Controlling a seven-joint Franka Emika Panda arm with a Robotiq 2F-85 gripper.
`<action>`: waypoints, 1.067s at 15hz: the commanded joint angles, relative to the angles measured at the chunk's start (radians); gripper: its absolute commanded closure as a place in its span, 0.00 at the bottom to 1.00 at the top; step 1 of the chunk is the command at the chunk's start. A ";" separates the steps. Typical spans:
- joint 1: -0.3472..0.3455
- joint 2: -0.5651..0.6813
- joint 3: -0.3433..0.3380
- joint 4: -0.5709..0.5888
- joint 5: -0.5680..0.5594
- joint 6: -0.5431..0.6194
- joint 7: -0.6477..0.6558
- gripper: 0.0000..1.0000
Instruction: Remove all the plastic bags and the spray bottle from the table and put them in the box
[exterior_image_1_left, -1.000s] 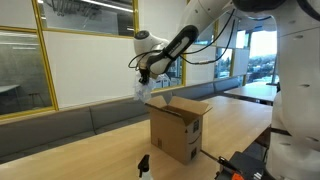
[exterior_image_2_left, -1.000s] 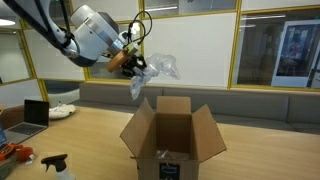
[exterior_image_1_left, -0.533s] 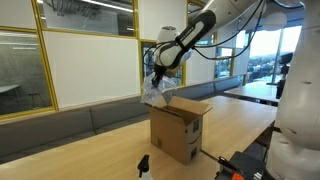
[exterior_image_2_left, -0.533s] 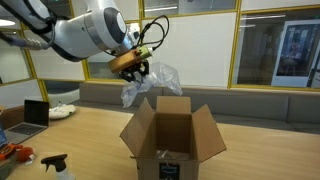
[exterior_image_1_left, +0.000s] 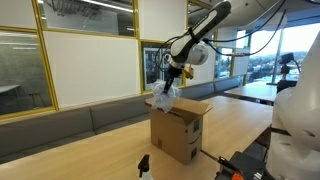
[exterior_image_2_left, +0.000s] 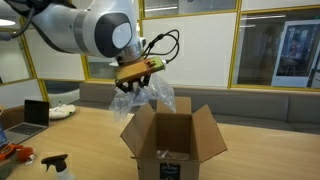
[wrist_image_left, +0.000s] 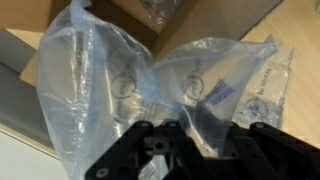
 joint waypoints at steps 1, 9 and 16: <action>-0.084 -0.058 -0.046 -0.011 0.107 -0.073 -0.250 0.88; -0.228 0.059 -0.057 0.022 0.323 -0.168 -0.550 0.88; -0.305 0.148 0.033 0.050 0.408 -0.196 -0.613 0.88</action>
